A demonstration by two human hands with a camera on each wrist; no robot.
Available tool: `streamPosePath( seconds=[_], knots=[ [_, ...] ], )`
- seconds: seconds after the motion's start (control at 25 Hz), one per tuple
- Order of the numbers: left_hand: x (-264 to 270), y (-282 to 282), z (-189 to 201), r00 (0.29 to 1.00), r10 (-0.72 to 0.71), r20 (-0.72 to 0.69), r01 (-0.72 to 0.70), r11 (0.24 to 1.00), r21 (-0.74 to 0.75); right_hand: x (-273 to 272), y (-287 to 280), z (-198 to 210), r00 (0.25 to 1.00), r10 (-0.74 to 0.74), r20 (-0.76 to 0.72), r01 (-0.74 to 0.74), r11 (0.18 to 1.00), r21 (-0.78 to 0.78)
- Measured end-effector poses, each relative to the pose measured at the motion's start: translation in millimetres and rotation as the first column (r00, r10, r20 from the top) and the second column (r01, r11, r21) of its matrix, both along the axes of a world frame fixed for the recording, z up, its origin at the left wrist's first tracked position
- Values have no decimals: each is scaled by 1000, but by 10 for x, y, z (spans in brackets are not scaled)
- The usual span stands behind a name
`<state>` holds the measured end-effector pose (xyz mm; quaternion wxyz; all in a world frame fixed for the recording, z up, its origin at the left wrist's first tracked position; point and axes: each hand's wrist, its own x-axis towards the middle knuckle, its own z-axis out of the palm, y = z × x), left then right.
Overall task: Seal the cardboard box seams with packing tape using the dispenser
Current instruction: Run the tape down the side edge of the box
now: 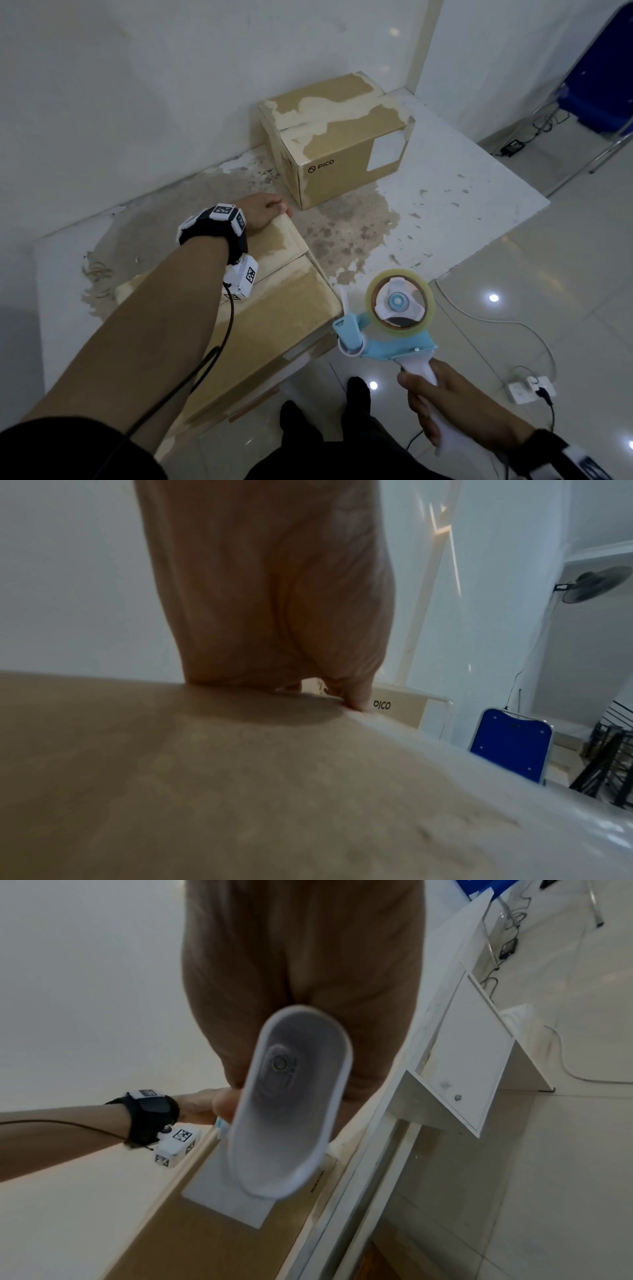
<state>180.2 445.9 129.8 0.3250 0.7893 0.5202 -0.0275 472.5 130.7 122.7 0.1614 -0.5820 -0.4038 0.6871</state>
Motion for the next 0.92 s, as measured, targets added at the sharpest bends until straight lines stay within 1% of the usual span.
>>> streamPosePath(
  seconds=[0.08,0.2,0.28,0.32,0.4,0.52,0.6,0.64,0.68,0.76,0.84,0.92],
  knots=[
    [-4,-5,-20,1000,21,4,-21,1000,-7,2,28,36,994,1,111,-9,997,74],
    [5,6,-33,1000,23,-8,-23,1000,-8,12,73,80,952,-4,308,-59,979,195],
    [10,12,-39,1000,19,-11,-19,1000,-11,3,46,63,923,-8,385,-87,970,228],
    [8,13,-34,1000,20,-11,-20,1000,-15,-6,30,46,920,-11,391,-84,970,226],
    [5,3,-22,1000,18,-7,-18,1000,-19,1,9,37,941,-2,339,-70,978,199],
    [17,-21,15,1000,16,-8,-16,1000,-25,153,38,76,989,33,145,-50,992,115],
    [21,-24,15,1000,25,2,-25,999,-26,266,27,48,998,58,38,-59,998,33],
    [12,-26,10,1000,28,1,-28,999,-30,283,15,10,999,40,-24,-41,999,-34],
    [5,-27,8,1000,29,-2,-29,999,-33,274,-1,-40,995,-14,-101,2,993,-118],
    [14,-28,-4,999,32,6,-32,999,-35,241,-39,-167,959,-148,-240,80,959,-270],
    [6,-39,-1,999,36,17,-36,999,-29,202,-59,-293,931,-232,-282,127,930,-345],
    [4,-50,-4,999,37,26,-36,999,-28,213,-81,-352,904,-316,-287,197,906,-375]
  ],
)
